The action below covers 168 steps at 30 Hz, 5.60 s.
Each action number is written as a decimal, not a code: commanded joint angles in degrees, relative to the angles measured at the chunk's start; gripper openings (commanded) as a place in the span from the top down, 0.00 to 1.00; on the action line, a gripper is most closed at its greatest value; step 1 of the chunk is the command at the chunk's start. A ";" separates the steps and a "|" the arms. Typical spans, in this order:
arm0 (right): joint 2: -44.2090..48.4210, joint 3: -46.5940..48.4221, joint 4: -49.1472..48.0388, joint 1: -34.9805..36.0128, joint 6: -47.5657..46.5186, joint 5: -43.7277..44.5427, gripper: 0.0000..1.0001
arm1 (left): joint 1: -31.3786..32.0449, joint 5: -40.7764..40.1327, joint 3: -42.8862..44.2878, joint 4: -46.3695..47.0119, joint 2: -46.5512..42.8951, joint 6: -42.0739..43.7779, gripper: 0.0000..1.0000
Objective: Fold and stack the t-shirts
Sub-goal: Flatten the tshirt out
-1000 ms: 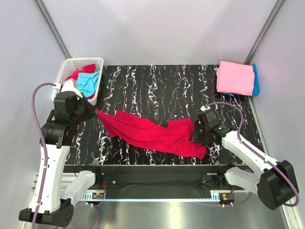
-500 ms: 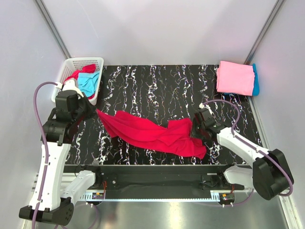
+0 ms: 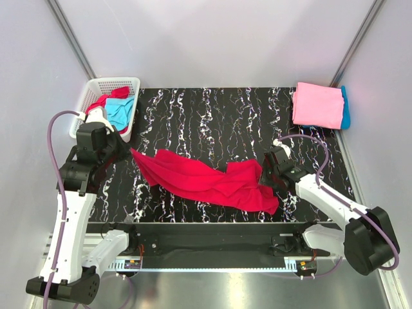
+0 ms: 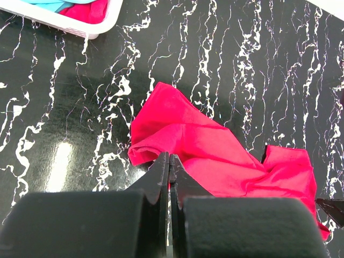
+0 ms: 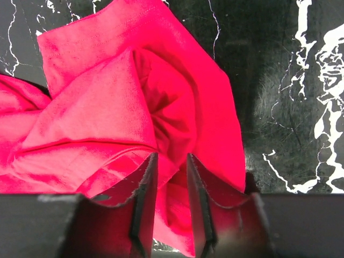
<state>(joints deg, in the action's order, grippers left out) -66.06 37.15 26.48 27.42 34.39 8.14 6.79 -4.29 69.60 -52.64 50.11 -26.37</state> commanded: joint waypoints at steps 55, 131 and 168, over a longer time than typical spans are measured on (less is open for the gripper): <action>3.13 -3.32 -6.71 0.18 12.37 0.03 1.00 | 0.16 -2.38 -0.96 2.72 -1.50 1.94 1.00; 6.75 71.78 16.61 -14.06 -31.84 -2.43 1.00 | -2.74 -3.18 42.29 -3.45 15.88 5.28 1.00; -71.06 96.22 -8.29 -25.31 -28.95 -17.73 0.43 | -3.54 -6.88 40.01 44.03 73.04 1.41 0.11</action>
<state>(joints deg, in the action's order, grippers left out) -146.54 136.38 22.02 2.17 6.28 -10.39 3.03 -9.39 111.85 -17.93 133.10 -27.27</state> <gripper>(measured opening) 0.564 0.875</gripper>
